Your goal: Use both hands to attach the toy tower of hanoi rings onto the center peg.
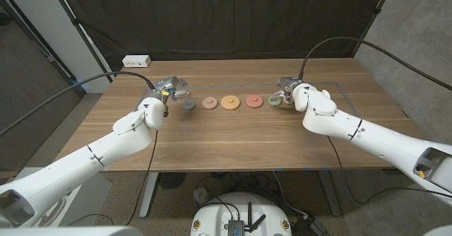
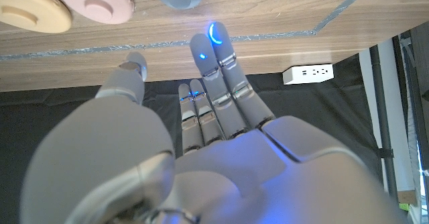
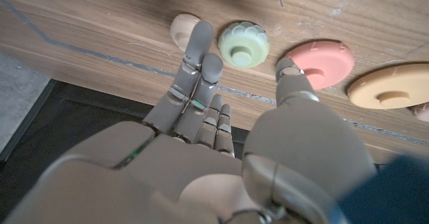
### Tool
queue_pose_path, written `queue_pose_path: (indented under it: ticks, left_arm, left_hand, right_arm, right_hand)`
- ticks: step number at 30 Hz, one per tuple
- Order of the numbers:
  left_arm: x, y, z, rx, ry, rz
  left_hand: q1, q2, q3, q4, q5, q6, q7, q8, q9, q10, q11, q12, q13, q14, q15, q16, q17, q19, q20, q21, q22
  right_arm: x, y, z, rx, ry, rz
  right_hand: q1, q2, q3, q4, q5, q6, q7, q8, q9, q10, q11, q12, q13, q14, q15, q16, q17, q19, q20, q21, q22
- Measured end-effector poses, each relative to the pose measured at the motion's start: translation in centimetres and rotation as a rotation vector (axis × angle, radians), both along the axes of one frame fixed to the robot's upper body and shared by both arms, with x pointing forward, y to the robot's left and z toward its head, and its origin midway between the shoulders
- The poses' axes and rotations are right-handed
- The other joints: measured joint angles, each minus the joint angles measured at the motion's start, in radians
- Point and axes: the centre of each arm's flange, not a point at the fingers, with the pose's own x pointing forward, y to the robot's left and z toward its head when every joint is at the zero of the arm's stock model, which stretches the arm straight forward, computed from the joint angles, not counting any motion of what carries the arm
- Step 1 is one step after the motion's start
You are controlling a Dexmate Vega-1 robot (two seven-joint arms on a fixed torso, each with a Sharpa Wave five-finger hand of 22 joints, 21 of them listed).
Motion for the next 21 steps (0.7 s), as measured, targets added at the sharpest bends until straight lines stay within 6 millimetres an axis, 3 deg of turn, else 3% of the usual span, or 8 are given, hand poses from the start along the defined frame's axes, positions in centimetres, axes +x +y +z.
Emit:
queue_pose_path:
  ticks: [21]
  left_arm:
    - [0.0, 0.5, -0.3, -0.007, 0.002, -0.001]
  left_hand:
    - [0.000, 0.000, -0.004, 0.004, 0.000, 0.000, 0.000, 0.000, 0.000, 0.000, 0.000, 0.000, 0.005, 0.000, 0.000, 0.008, -0.009, -0.002, -0.002, 0.010, -0.005]
  right_arm:
    - [0.0, 2.6, 0.7, -0.035, 0.004, 0.026]
  right_hand:
    - [0.000, 0.000, -0.014, 0.000, 0.000, 0.005, 0.005, 0.005, 0.000, -0.013, 0.013, -0.005, -0.003, -0.007, 0.004, 0.004, -0.021, -0.013, 0.005, 0.022, -0.019]
